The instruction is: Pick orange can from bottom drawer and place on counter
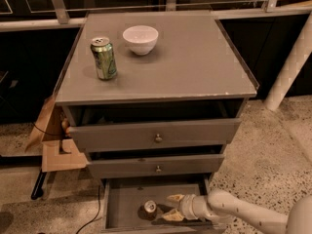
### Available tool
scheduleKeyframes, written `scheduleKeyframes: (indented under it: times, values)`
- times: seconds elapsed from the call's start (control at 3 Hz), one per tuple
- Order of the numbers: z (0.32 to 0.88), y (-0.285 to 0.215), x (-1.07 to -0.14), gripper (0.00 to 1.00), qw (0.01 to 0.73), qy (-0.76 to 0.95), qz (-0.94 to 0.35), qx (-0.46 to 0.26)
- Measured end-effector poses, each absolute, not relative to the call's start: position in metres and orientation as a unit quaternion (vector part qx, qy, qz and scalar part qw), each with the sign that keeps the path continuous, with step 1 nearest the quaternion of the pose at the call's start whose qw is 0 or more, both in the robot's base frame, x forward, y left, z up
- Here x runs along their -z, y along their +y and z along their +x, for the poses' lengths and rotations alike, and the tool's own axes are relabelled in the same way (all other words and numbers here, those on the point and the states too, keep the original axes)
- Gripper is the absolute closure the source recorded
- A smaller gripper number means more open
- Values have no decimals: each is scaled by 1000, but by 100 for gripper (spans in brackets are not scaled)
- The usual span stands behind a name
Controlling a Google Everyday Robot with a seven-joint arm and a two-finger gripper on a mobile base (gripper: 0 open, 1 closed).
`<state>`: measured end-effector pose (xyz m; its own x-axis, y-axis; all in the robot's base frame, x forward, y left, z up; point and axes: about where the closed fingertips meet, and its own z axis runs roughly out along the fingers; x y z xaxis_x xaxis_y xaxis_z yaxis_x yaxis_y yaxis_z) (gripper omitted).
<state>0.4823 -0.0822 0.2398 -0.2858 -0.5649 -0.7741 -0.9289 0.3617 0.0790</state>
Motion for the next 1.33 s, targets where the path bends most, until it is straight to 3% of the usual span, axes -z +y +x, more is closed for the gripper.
scheduleKeyframes:
  times: [0.33,1.33]
  values:
    - [489,-74,-231,27,342,747,-497,-279]
    - [508,-34,-187,29,341,731,-491,-328]
